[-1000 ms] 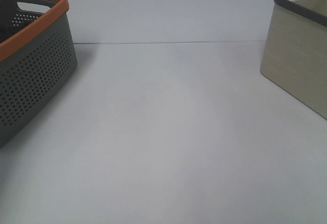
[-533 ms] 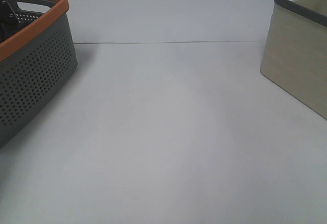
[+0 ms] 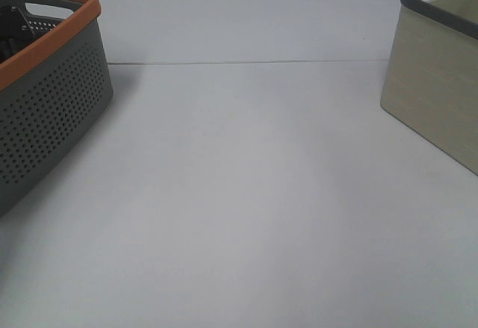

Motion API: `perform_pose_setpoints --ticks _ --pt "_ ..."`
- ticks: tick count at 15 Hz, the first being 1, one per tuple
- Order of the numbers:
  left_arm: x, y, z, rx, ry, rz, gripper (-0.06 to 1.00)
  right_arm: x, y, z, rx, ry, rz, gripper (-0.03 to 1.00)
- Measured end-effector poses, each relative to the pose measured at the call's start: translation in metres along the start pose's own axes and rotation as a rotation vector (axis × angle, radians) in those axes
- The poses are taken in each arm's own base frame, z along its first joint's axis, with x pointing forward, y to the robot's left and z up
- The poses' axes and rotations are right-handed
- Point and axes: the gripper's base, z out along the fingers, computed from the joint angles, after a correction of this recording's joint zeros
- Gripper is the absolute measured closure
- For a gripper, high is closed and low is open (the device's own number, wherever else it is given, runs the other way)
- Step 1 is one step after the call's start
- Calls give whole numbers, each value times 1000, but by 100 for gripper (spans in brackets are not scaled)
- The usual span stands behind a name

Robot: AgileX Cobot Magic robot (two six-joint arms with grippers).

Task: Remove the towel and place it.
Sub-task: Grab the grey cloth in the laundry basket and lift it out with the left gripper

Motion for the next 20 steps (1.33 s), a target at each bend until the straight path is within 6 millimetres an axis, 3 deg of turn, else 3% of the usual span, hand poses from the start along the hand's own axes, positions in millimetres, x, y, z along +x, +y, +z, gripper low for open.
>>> perform_pose_setpoints --ticks 4,6,8,9,12,14,20 --pt "-3 -1 0 12 -28 -32 52 0 0 0 0 0 0 19" --pt "-3 -2 0 18 -37 -45 64 0 0 0 0 0 0 19" --pt "-6 -4 -1 28 -31 -35 89 0 0 0 0 0 0 19" --pt "-5 -5 -2 36 -17 -26 94 0 0 0 0 0 0 19" --pt "-4 -5 -12 30 4 -2 94 0 0 0 0 0 0 19" --pt "-5 0 -37 -7 -11 -1 94 0 0 0 0 0 0 19" --pt "0 -2 -154 -102 -115 -155 94 0 0 0 0 0 0 19"
